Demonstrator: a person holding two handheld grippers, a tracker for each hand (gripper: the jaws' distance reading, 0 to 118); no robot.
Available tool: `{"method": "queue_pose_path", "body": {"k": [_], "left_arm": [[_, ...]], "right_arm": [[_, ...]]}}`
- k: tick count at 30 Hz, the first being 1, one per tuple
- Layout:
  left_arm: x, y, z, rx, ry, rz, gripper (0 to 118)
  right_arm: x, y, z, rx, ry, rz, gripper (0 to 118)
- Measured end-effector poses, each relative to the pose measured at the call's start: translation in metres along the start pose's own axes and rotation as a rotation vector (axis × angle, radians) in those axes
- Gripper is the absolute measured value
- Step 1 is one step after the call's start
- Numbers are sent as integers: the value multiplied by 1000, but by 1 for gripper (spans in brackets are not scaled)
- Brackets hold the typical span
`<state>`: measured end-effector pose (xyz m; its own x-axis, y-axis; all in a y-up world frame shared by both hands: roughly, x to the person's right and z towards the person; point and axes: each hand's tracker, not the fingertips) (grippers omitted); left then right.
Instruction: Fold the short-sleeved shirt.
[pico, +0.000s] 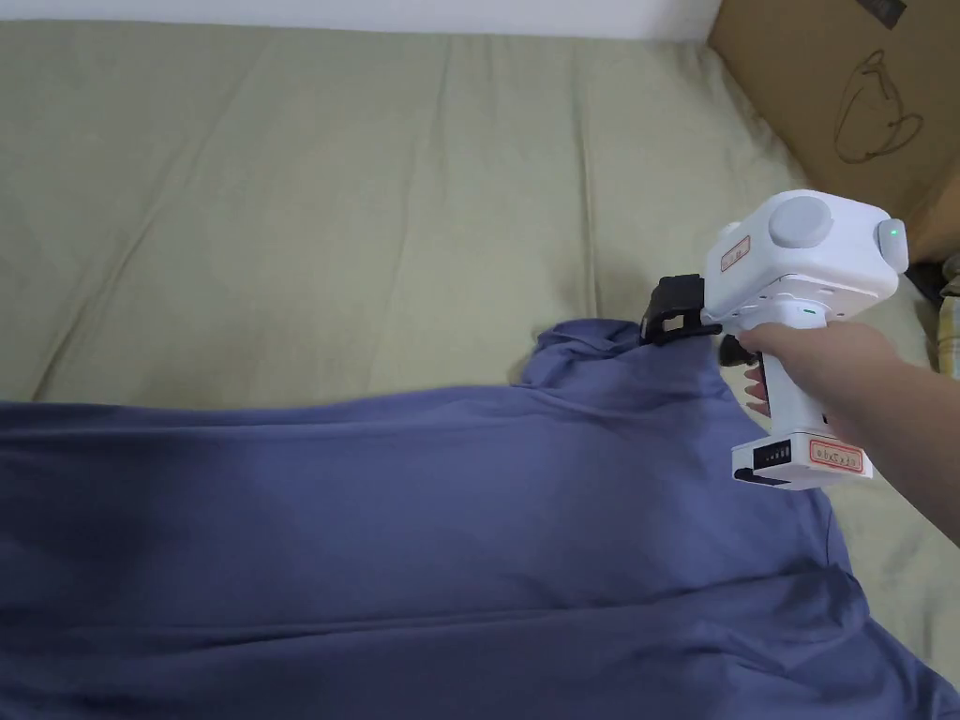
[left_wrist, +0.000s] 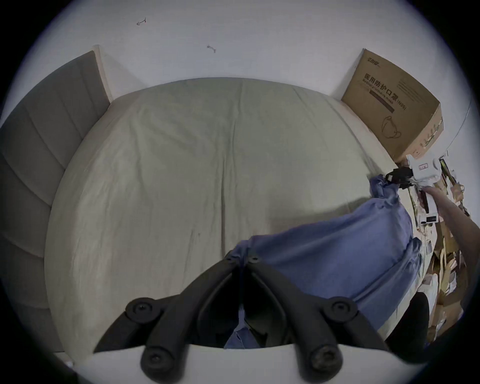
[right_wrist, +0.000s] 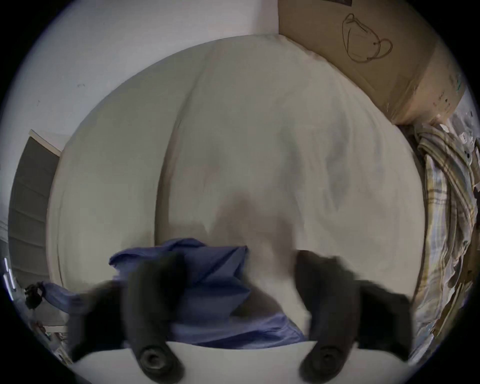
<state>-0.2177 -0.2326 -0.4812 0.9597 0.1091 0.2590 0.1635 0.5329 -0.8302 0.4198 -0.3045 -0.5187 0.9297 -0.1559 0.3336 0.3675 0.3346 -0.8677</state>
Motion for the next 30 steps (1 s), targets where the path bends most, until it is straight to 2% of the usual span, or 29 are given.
{"method": "queue_pose_path", "body": {"k": [1,2,3,5,10,15,20,24,30], "left_arm": [[0,0,0,-3,3,5,0],[0,0,-1,-6,5,10,0],[0,0,0,-6,5,13,0],[-1,0,2,-6,0,24,0],[-12,9,20,19,-42,106,0],[-18,18,47,68,-85,156,0],[-10,5,72,76,-99,129,0],[-8,-19,85,61,-103,92,0],[0,-96,71,-55,-120,72,0]], "right_arm": [[2,-1,4,19,31,-14,47],[4,-2,9,23,32,-26,0],[7,-1,19,79,11,-43,0],[17,1,40,79,50,-19,1],[36,-3,110,162,61,20,0],[52,-23,169,228,123,-22,0],[59,-65,208,266,120,18,1],[79,-120,216,258,133,7,0],[115,-217,173,118,108,-105,0]]}}
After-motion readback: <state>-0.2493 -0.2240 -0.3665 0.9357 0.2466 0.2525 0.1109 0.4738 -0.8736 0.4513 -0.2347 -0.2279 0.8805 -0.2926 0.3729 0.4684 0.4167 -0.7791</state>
